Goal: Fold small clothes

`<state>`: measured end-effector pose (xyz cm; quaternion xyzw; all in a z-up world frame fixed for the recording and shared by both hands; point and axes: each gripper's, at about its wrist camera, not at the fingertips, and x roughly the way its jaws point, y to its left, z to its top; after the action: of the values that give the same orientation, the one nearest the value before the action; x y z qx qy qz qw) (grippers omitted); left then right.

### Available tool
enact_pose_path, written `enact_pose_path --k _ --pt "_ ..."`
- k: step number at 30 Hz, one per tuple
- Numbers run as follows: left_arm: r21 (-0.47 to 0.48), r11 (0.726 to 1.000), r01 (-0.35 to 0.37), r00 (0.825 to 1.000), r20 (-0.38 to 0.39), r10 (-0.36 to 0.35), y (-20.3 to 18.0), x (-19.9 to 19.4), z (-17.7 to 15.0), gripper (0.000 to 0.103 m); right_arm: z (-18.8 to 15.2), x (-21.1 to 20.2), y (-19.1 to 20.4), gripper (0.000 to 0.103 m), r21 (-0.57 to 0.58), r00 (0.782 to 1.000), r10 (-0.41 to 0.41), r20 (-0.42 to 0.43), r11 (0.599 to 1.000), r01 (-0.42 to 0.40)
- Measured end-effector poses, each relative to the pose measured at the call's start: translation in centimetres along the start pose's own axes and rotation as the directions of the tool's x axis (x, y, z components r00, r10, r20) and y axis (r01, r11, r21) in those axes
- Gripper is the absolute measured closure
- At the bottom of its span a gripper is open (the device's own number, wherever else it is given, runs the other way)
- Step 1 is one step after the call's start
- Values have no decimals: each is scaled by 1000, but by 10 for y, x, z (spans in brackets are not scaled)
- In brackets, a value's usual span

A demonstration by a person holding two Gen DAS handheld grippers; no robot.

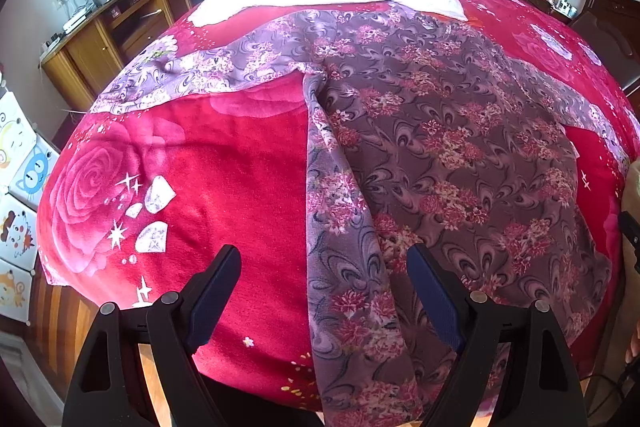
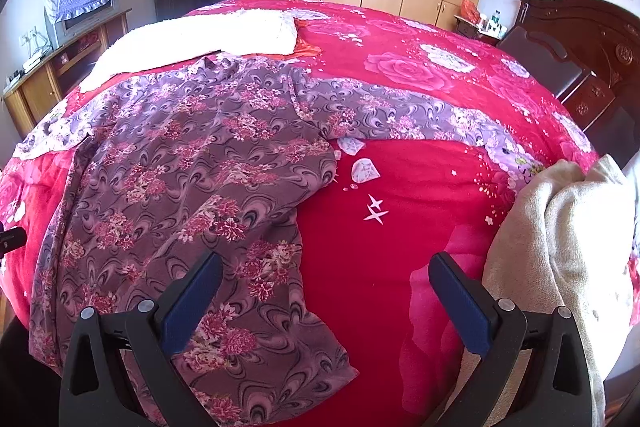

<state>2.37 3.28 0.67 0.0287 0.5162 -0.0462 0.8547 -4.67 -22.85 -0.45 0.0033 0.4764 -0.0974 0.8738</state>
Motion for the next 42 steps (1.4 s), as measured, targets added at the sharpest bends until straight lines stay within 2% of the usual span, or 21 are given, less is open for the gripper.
enact_pose_path --k 3,8,11,13,15,16,17,18,19,20,21,22,24,25,28,30,33,37,38,39,42 --pt "-49 999 -10 999 -35 8 12 7 7 18 -1 5 -8 1 35 999 -2 -36 999 4" --pt "-71 997 -12 992 -125 3 16 24 13 19 -9 21 -18 1 98 987 55 -154 994 -40" --pt "-52 998 34 981 -192 -43 5 37 9 18 -18 33 -19 2 124 966 104 -235 989 -76" --pt "-27 998 57 968 -243 -62 -3 50 5 18 -26 45 -16 3 128 943 131 -305 987 -96" --pt "-4 997 72 950 -306 -70 -11 64 -1 20 -33 54 -9 7 94 926 102 -364 993 -72" --pt "11 997 70 940 -336 -63 -14 71 -5 20 -37 60 -5 14 61 917 70 -394 997 -50" --pt "29 998 64 932 -360 -49 -16 78 -8 30 -41 64 -1 20 34 907 51 -418 999 -40" --pt "50 997 61 926 -376 -38 -18 82 -10 38 -44 66 1 39 28 900 63 -431 998 -56" --pt "61 996 61 929 -368 -35 -17 83 -9 41 -45 65 3 62 37 897 98 -431 995 -91" --pt "63 996 63 932 -361 -36 -15 81 -7 61 -44 60 3 79 40 901 120 -418 993 -113" --pt "70 995 66 930 -366 -36 -11 79 -3 87 -43 56 4 98 44 902 140 -409 990 -133" --pt "67 995 71 925 -377 -41 -5 77 2 92 -42 50 2 98 69 898 179 -403 984 -165" --pt "12 996 94 918 -389 -82 16 72 11 94 -39 31 -7 98 142 901 254 -352 966 -217" --pt "-3 997 82 918 -390 -77 26 69 14 94 -39 19 -17 98 201 897 305 -319 947 -251" --pt "-75 991 113 913 -384 -134 61 63 20 94 -42 -13 -50 98 378 876 424 -231 868 -320" --pt "-109 989 95 906 -402 -132 78 63 19 96 -52 -26 -67 98 471 858 465 -217 820 -325" --pt "-104 994 43 898 -432 -84 95 70 9 96 -60 -28 -77 98 529 837 483 -255 795 -298" --pt "-136 991 16 875 -478 -80 120 81 0 95 -59 -10 -70 94 516 802 457 -385 827 -224" --pt "-154 988 25 875 -474 -96 126 80 2 95 -57 -8 -69 91 508 803 434 -408 839 -196" --pt "-176 984 36 876 -468 -116 131 79 5 95 -53 -8 -69 90 498 815 400 -419 852 -162" --pt "-209 974 91 910 -379 -166 141 59 21 94 -30 -18 -75 88 503 869 373 -326 847 -175"
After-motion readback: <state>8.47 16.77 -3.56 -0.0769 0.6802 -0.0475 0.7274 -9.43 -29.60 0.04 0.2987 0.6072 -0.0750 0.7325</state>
